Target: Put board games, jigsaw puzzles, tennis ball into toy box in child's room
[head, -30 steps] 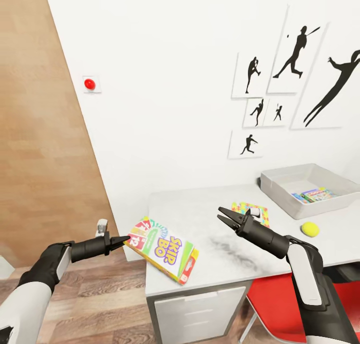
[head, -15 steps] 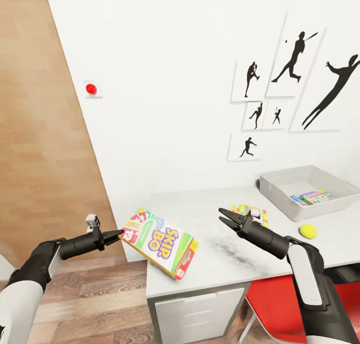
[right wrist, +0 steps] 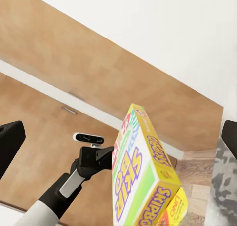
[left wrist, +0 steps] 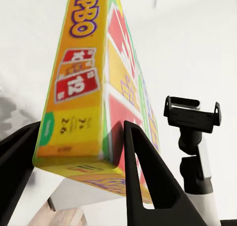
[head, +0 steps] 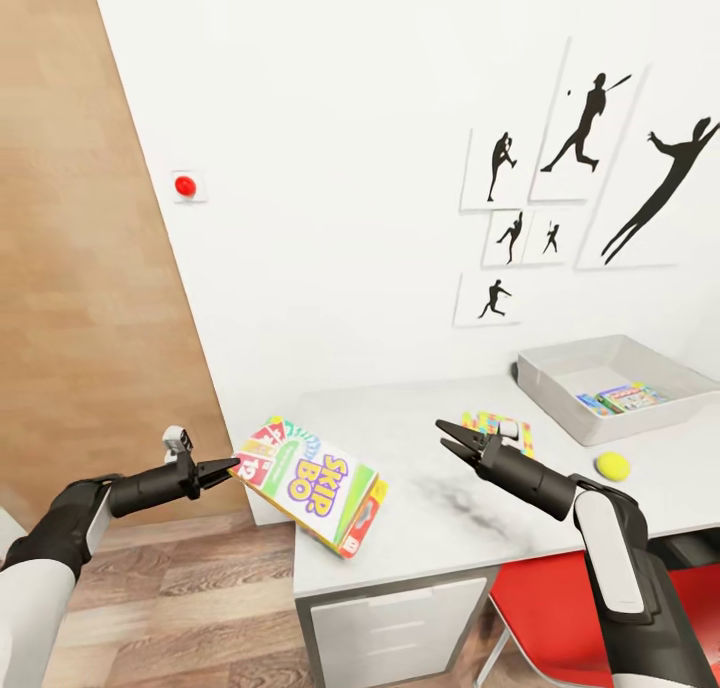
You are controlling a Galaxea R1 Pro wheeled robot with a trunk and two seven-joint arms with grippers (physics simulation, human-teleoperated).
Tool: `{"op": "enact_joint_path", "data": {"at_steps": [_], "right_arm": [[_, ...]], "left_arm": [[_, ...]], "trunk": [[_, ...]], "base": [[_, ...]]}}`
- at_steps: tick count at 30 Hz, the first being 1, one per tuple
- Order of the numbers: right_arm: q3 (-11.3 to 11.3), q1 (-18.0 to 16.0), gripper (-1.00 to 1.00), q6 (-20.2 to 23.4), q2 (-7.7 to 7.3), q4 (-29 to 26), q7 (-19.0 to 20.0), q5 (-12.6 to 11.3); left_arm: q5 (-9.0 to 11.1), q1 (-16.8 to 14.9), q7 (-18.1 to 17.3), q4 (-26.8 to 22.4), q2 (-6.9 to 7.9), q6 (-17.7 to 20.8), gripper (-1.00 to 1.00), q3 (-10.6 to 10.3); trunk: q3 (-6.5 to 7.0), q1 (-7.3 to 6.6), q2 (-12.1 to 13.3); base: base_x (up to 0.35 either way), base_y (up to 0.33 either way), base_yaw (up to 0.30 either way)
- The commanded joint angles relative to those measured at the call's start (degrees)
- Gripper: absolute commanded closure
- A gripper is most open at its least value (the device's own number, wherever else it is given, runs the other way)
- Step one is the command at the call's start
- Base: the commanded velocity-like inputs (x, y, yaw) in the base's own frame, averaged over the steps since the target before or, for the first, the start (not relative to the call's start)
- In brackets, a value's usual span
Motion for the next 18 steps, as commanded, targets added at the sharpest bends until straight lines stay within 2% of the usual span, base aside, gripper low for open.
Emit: {"op": "enact_joint_path", "data": {"at_steps": [1, 6, 18], "right_arm": [[-0.1, 0.0, -1.00, 0.3, 0.05, 0.0, 0.3, 0.3], [-0.1, 0.2, -1.00, -1.0, -0.05, 0.0, 0.4, 0.3], [-0.2, 0.7, -1.00, -1.5, 0.07, -0.5, 0.2, 0.1]], "left_arm": [[-0.2, 0.0, -0.3, 0.0, 0.21, 0.6, 1.00, 0.1], [-0.2, 0.0, -0.3, 0.0, 0.76, 0.6, 1.00, 0.1], [-0.1, 0.0, -0.3, 0.0, 0.56, 0.6, 1.00, -0.2]], "trunk": [[0.11, -0.22, 0.4], [1.01, -1.32, 2.4], [3.17, -3.95, 7.2]], "base": [[0.000, 0.000, 0.000], [0.000, 0.000, 0.000], [0.000, 0.000, 0.000]]}}
